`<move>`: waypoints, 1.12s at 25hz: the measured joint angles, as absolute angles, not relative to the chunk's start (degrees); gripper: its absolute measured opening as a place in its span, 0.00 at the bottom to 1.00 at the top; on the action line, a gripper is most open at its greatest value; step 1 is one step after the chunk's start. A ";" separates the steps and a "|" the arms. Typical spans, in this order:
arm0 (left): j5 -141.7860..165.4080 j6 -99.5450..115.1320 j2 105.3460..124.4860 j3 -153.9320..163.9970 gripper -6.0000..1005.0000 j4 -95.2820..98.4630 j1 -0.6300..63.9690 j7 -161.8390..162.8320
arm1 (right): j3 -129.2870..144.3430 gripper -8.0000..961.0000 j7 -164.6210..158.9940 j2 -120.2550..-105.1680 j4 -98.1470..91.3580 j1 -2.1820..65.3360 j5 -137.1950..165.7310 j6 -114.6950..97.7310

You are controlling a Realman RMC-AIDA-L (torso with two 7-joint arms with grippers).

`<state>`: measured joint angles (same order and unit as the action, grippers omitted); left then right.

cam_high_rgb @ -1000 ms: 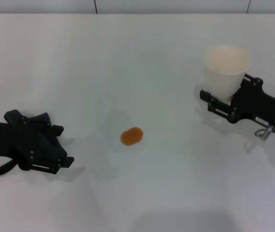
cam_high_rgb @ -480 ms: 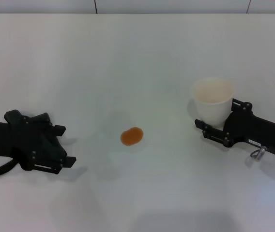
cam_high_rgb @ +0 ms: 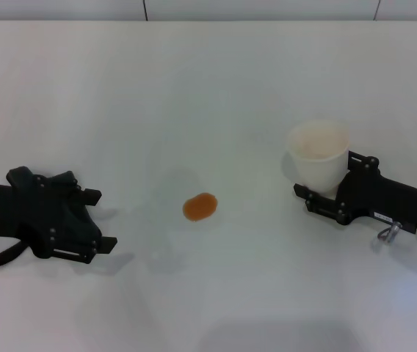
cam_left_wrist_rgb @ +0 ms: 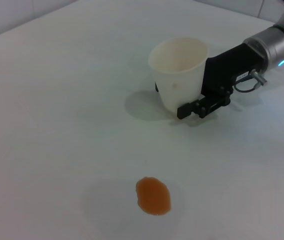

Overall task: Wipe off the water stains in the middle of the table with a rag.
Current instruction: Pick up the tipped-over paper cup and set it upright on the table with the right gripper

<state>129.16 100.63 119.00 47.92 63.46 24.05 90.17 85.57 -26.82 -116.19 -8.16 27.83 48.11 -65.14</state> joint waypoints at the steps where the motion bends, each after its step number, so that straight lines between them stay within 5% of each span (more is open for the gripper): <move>1: 129.15 100.63 119.00 47.91 0.87 63.46 24.03 90.17 | 85.59 0.77 -26.93 -116.19 -8.04 27.83 48.20 -65.05; 28: 129.55 100.39 118.91 47.90 0.87 63.46 23.38 90.17 | 86.14 0.89 -28.16 -115.98 -8.31 25.62 47.90 -66.99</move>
